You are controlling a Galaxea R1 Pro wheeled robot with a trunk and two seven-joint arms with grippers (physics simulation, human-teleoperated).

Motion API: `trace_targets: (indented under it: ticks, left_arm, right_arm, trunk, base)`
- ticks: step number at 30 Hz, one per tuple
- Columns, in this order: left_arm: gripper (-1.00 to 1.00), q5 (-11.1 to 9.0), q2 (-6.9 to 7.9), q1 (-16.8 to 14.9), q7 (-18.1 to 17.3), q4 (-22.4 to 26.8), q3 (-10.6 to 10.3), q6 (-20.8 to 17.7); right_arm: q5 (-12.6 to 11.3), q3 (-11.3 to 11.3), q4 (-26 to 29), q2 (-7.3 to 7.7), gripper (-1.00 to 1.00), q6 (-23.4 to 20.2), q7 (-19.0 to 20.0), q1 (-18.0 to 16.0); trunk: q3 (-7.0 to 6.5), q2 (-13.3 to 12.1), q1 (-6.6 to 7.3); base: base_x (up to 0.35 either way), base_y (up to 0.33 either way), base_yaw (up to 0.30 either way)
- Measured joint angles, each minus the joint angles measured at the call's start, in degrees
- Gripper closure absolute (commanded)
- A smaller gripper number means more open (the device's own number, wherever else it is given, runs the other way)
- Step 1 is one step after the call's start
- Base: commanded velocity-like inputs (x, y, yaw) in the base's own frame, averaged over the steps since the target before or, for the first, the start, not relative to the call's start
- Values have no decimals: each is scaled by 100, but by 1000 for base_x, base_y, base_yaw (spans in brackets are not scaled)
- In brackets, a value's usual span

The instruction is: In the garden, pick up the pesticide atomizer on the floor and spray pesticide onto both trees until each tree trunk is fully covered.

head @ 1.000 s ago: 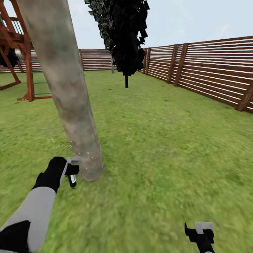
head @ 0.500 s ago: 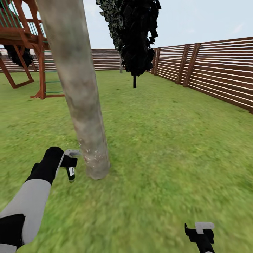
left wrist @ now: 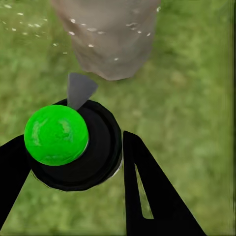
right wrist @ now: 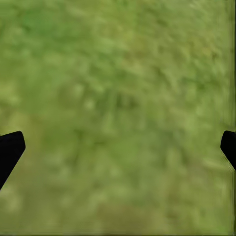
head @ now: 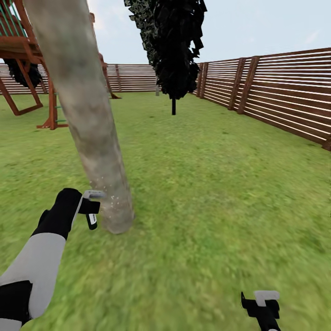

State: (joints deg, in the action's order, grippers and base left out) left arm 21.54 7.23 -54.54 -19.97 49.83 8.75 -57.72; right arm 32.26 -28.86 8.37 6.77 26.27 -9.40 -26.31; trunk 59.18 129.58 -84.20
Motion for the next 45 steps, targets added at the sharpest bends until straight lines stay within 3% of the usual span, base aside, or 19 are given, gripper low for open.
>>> trace_targets:
  ticks: [28,32,44,45]
  left_arm:
    - [100,49,64,106,56,-89,-15,57]
    - [100,33,131,336,69,-108,42,72]
    - [100,20,116,812,88,-121,62,140]
    - [100,13,116,941,91,-121,63,293]
  right_arm:
    - [9,9,-1,-21,-100,-1,-3,-1]
    - [9,9,-1,-27,-100,-1,-1,-1]
    - [9,8,0,-26,-100,0,1,0]
    - [9,8,-1,-26,-100,0,0,-1]
  trunk:
    - [0,0,-1]
    - [0,0,0]
    - [0,0,1]
    - [1,0,0]
  base:
    - [110,-266,153]
    - [48,-277,277]
    - [172,-248,106]
    - [162,-238,212]
